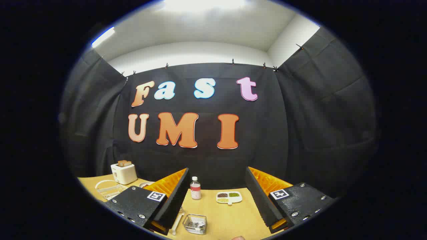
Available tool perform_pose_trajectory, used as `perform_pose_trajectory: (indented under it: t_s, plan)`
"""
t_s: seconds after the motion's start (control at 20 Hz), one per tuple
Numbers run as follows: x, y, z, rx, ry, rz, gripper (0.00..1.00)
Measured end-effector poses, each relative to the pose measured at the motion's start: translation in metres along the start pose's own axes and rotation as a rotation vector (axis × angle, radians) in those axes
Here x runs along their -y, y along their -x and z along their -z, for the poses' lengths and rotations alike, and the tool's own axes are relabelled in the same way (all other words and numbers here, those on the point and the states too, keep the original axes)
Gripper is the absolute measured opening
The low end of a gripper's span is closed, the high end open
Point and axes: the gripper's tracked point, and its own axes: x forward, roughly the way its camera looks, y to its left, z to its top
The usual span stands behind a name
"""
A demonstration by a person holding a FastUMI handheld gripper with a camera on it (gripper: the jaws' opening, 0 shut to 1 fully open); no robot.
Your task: Take the plate from the dish rack, then take the spoon from the basket and place it into the plate.
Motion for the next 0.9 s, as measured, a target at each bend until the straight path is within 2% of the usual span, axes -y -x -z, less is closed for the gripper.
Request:
perform_pose_trajectory:
  t_s: [0.45, 0.65, 0.9]
  plan:
    - [-0.112, 0.003, -0.036, 0.001, -0.009, -0.159, 0.98]
    - [-0.136, -0.003, -0.042, 0.005, -0.053, -0.19, 0.98]
    - [-0.143, -0.016, -0.037, -0.022, -0.033, -0.201, 0.98]
